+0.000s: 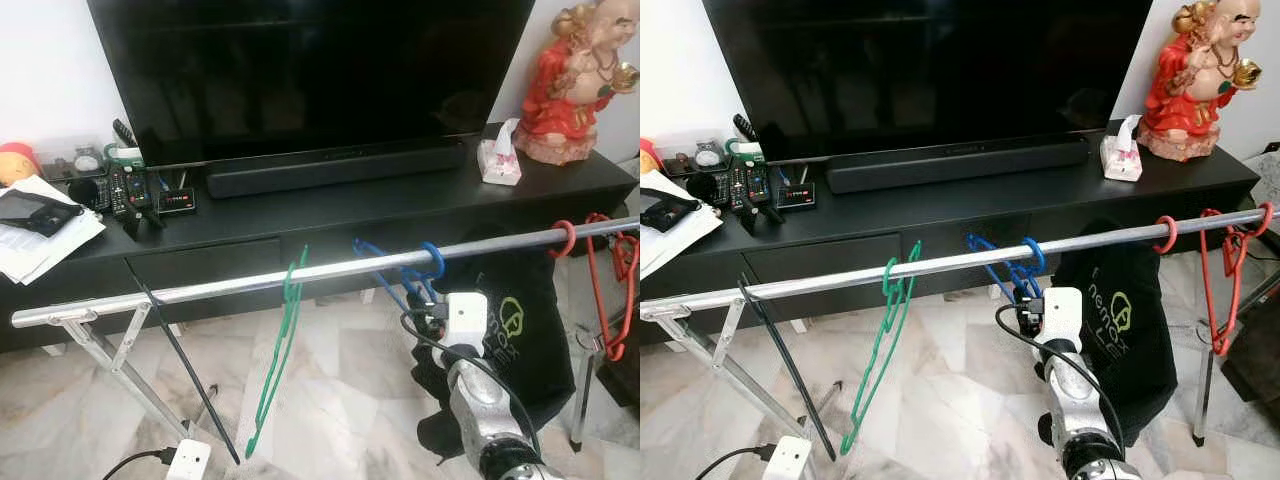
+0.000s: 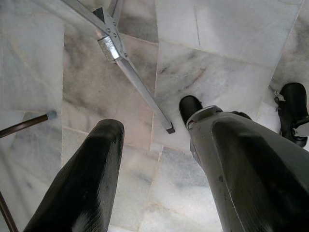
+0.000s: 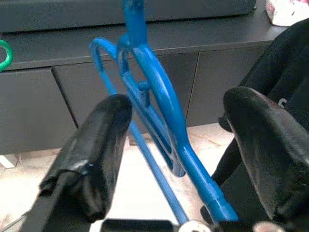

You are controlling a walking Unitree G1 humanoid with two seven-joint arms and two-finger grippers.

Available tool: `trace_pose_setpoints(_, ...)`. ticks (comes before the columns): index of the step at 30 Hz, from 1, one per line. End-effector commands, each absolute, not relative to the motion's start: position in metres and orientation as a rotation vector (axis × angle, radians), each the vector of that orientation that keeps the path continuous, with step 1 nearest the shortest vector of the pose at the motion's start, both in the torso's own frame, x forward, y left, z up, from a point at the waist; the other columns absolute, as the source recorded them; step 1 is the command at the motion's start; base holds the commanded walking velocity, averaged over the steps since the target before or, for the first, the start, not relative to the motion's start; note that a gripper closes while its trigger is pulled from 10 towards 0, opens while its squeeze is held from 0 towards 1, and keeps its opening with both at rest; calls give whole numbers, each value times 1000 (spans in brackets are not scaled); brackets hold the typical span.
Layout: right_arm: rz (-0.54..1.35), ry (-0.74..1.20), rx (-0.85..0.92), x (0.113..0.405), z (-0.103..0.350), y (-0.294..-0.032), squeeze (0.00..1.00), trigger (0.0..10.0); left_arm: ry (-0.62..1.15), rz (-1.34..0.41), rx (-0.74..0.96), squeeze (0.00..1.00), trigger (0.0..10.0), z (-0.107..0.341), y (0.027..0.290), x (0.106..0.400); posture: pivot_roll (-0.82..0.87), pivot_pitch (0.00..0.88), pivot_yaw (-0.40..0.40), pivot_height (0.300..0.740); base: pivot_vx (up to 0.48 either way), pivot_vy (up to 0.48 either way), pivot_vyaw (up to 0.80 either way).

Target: Hang hanger

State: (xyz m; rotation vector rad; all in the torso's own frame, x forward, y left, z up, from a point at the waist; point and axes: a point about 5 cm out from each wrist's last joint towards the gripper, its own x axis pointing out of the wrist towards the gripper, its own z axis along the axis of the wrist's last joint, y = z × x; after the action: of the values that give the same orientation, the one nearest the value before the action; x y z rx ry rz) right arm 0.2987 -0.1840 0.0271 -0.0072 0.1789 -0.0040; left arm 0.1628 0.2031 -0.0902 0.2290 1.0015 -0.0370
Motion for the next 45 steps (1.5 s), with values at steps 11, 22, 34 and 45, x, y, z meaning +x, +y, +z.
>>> trace_pose_setpoints(11, -54, 88, 6, 290, 33, -192, 1000, 10000, 1022, -45, 232, 0, 10000, -93, 202, 156, -68, 0, -42, 740, 0, 0, 0)
trace_pose_setpoints(22, -61, 0, 0, 275, 42, -197, 1000, 10000, 1022, -51, 233, 0, 10000, -94, 201, 155, -66, 0, -47, 740, 0, 0, 0)
trace_pose_setpoints(34, -25, -62, -43, 241, 55, -195, 1000, 10000, 1021, -54, 238, 0, 10000, -94, 201, 154, -68, 0, -53, 740, 0, 0, 0)
trace_pose_setpoints(45, 246, 215, -139, 205, 25, -186, 4, 10000, 1013, -57, 240, 0, 10000, -93, 200, 157, -78, 0, -52, 740, 0, 0, 0)
